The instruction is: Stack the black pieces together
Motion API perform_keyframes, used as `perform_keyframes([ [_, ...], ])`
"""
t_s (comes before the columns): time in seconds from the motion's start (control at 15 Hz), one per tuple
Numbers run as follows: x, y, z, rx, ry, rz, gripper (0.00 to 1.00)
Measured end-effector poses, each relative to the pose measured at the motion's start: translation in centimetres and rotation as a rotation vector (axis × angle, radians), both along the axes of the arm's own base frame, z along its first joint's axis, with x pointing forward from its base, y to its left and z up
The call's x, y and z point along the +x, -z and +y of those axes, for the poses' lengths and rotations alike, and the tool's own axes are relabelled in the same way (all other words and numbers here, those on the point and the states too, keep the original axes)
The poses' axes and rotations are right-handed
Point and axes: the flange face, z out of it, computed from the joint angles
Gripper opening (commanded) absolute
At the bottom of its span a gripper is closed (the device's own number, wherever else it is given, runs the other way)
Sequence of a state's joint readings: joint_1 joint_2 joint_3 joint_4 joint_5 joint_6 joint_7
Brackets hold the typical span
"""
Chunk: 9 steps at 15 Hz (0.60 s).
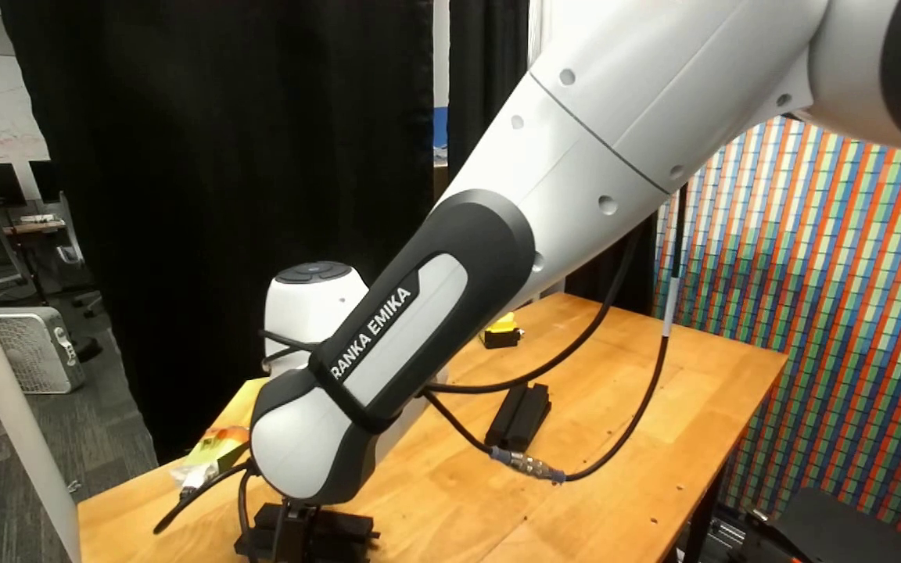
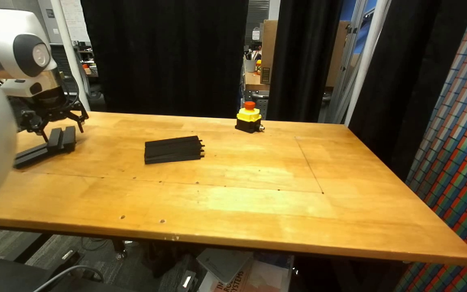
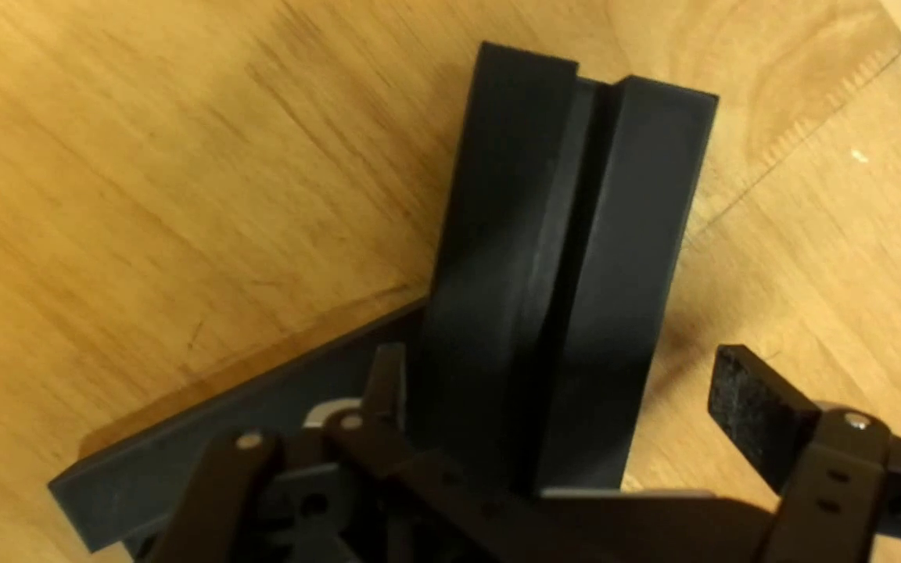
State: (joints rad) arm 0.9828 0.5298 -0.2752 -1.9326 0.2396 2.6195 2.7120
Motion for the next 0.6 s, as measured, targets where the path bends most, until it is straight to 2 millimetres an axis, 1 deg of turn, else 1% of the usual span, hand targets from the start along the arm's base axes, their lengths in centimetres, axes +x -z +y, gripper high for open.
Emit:
perform_keyframes([
  [0.07,0.28,0.17,-0.34,0.002,0.005,0.004,0.74],
  [0.27,0.74,0.6,-0.87,0.011,0.011,0.019,0.51],
  [0.33,0.78,0.53,-0.75,0.016,0.005,0.021,0.48],
  [0.6,0.98,0.29,-0.53,0.016,-0.025,0.016,0.47],
])
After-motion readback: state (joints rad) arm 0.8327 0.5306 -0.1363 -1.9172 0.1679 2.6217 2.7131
